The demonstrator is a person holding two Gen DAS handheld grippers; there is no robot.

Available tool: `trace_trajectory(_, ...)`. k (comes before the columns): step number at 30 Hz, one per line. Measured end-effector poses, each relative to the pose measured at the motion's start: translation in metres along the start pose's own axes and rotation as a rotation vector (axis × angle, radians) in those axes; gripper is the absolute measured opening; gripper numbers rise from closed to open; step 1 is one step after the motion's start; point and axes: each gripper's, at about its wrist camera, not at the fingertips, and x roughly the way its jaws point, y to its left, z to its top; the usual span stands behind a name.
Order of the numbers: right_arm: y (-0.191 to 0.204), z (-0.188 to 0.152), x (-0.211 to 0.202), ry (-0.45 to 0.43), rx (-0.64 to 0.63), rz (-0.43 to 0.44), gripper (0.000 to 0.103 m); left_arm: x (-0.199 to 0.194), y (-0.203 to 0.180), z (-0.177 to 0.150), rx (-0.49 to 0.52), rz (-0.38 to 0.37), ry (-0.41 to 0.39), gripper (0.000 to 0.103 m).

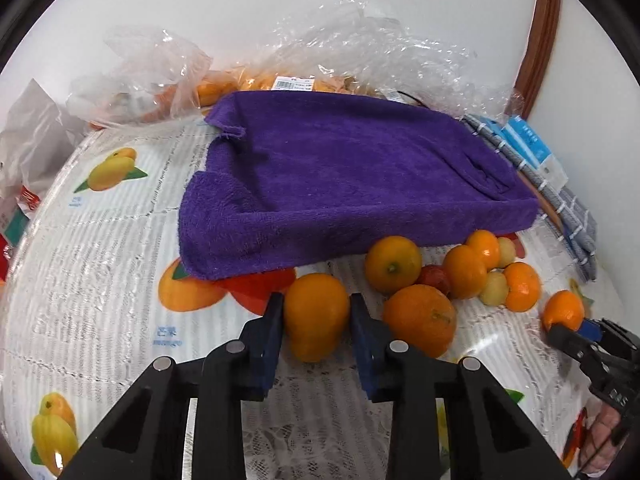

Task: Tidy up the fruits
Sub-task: 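Lift both held oranges and carry them over the purple towel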

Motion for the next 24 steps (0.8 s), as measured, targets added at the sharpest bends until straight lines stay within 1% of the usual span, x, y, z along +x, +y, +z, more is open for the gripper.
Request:
trace_trajectory(6,-0.011,-0.002,-0.009,-0.050,0.056,0.055,0.043,-0.010,0.005,-0.006,-0.045,-0.035,-0.041,0.030)
trace_trajectory(9,-0.010,-0.002,-0.011,-0.059,0.055,0.052,0.043,-0.010,0.005,-0.006,-0.049,-0.043,-0.040,0.030)
trace_trajectory(15,-0.008,-0.002,-0.012,-0.061,0.047,0.044,0.043,-0.019,0.004,-0.007,-0.043,-0.052,-0.088,0.030)
trace_trajectory(18,-0.009,-0.001,-0.010,-0.053,0.050,0.045,0.043,-0.016,0.006,-0.006,-0.053,-0.052,-0.070,0.030)
trace_trajectory(21,-0.010,0.000,0.000,-0.007,0.070,0.029,0.044,-0.012,0.011,-0.006,-0.080,-0.057,-0.052,0.030)
trace_trajectory(22,-0.010,0.001,0.001,-0.005,0.076,0.025,0.044,-0.012,0.012,-0.006,-0.089,-0.060,-0.047,0.030)
trace_trajectory(23,-0.010,0.001,0.002,-0.009,0.076,0.030,0.045,-0.011,0.013,-0.006,-0.094,-0.064,-0.044,0.030)
trace_trajectory(24,-0.010,0.002,0.003,-0.009,0.077,0.046,0.049,-0.010,0.014,-0.006,-0.097,-0.067,-0.041,0.030)
